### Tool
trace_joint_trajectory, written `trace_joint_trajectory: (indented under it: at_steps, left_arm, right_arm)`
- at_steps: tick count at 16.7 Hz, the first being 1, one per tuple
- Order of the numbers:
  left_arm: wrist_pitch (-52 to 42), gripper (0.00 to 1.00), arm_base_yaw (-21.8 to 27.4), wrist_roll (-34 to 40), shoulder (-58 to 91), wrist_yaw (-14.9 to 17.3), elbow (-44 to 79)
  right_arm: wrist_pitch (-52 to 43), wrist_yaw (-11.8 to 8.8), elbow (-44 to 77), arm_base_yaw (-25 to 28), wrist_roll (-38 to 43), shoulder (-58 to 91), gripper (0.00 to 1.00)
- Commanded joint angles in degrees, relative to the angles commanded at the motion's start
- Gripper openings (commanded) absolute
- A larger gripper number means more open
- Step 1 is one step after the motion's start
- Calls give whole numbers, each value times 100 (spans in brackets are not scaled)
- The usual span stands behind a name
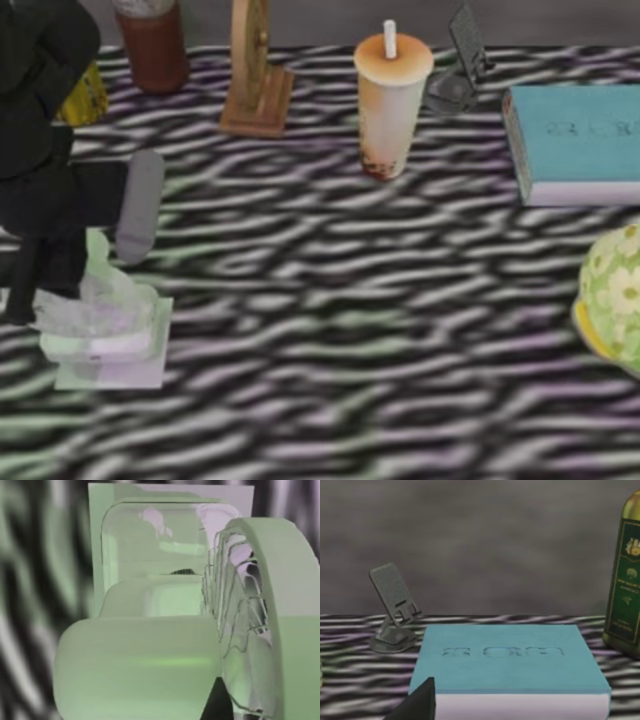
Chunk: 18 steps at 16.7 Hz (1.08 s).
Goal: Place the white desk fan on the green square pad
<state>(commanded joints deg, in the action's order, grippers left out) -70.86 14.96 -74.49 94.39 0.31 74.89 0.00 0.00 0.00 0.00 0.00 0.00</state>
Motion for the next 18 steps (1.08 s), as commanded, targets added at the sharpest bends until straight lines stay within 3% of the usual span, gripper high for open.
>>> trace_joint_trajectory:
  at_steps: [1,14,18]
  left_arm:
    - [0,0,0,0,0,0,0]
    - [0,98,0,0,0,0,0]
    - [0,100,0,0,0,0,0]
  right_arm:
    - [0,0,0,0,0,0,100]
    - [0,0,0,0,0,0,100]
    - [0,0,0,0,0,0,100]
